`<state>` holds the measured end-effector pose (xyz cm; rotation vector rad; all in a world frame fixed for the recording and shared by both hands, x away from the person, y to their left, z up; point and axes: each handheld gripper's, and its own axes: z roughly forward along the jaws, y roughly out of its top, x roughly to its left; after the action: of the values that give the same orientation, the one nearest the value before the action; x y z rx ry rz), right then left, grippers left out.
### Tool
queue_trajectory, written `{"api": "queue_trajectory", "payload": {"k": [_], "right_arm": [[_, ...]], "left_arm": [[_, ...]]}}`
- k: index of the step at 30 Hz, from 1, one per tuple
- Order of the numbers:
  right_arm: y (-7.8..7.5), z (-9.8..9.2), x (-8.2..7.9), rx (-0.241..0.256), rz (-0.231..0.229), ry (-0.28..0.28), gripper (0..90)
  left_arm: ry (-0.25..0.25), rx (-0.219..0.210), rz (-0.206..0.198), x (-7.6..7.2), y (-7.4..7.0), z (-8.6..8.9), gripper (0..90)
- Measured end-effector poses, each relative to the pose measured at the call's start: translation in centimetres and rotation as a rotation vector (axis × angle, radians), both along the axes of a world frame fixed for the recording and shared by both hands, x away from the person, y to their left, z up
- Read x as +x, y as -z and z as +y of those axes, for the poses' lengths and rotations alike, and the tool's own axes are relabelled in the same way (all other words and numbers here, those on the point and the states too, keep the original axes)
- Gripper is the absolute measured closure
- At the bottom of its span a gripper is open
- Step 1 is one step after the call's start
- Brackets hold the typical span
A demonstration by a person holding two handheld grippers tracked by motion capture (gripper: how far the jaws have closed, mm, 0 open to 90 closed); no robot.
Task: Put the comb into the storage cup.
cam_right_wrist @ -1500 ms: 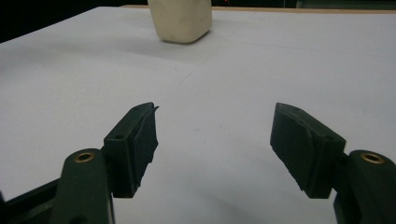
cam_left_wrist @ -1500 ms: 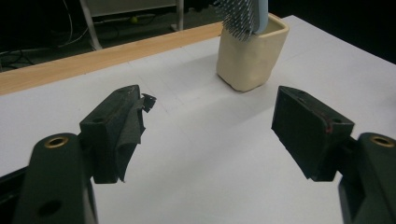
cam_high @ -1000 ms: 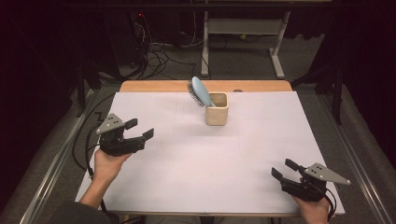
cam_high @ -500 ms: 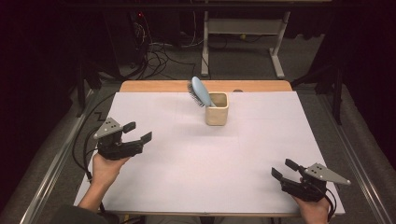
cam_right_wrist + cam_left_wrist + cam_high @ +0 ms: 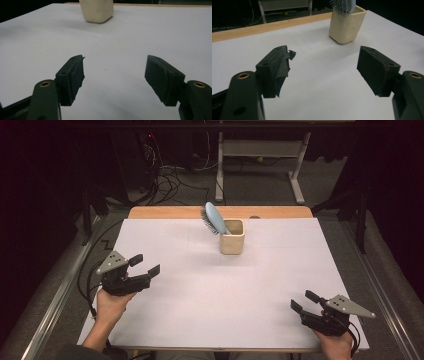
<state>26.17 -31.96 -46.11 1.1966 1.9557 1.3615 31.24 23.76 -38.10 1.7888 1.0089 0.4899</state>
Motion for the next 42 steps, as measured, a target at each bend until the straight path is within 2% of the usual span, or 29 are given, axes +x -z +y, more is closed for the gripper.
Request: {"api": "queue_trajectory", "payload": {"k": [14,42], "right_arm": [[0.0,0.0,0.0,0.002,0.001,0.0,32.1],[0.0,0.0,0.0,0.001,0.001,0.001,32.1]], "left_arm": [[-0.005,0.005,0.017,-0.6,0.8,0.4,26.4],[-0.002,-0.013,0.037,-1.6,2.5,1.0,26.5]]}}
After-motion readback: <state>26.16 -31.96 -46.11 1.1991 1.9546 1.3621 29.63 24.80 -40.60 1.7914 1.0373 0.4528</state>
